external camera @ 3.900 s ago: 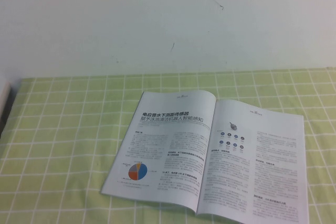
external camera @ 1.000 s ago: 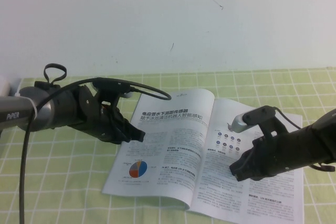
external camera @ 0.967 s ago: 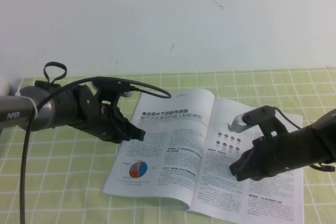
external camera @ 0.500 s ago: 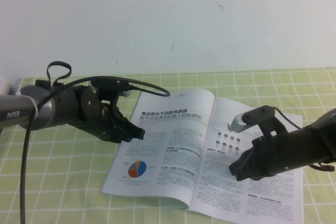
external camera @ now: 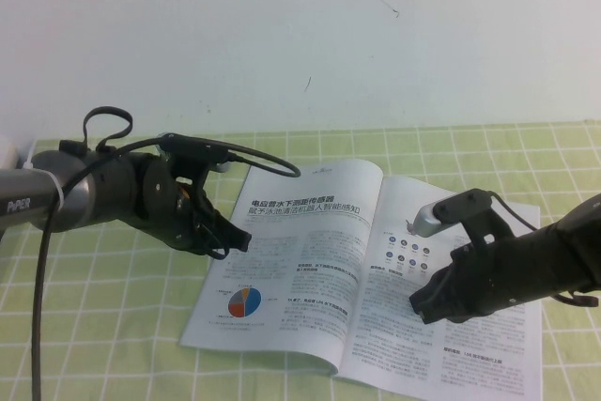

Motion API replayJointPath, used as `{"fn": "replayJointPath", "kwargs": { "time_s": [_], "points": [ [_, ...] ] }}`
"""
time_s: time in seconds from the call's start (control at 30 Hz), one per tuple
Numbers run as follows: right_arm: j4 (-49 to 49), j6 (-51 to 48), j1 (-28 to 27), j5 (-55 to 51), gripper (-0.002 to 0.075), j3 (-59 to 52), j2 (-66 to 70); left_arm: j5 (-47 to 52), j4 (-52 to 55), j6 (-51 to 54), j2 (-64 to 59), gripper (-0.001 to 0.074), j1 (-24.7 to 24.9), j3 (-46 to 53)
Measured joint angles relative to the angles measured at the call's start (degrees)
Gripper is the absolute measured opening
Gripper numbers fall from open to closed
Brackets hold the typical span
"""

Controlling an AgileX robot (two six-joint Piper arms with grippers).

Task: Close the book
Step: 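Close the open booklet and leave it lying on the table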

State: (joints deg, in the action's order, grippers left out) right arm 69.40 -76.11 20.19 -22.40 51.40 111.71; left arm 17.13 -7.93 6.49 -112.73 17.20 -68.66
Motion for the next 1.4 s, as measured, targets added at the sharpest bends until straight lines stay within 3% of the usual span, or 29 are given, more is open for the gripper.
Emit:
{"fn": "replayJointPath", "kwargs": {
  "time_s": [0.33,0.83,1.2,1.4],
  "points": [
    [0.0,0.0,0.0,0.0,-0.0003,0.0,0.0,-0.3,2.2,-1.5,-0.7,-0.0002,1.1,0.0],
    [0.0,0.0,0.0,0.0,-0.0003,0.0,0.0,-3.8,-3.0,-1.7,-0.8,-0.0004,15.9,0.0],
    [-2.4,0.0,-0.6,7.9,-0.0003,-1.1,-9.6,-4.6,-20.0,-0.8,4.2,-0.0004,18.3,0.1],
    [-2.6,0.0,-4.5,9.3,-0.0003,-1.1,-22.9,-2.6,-34.7,12.5,5.7,-0.0004,18.3,0.1]
  ]
}}
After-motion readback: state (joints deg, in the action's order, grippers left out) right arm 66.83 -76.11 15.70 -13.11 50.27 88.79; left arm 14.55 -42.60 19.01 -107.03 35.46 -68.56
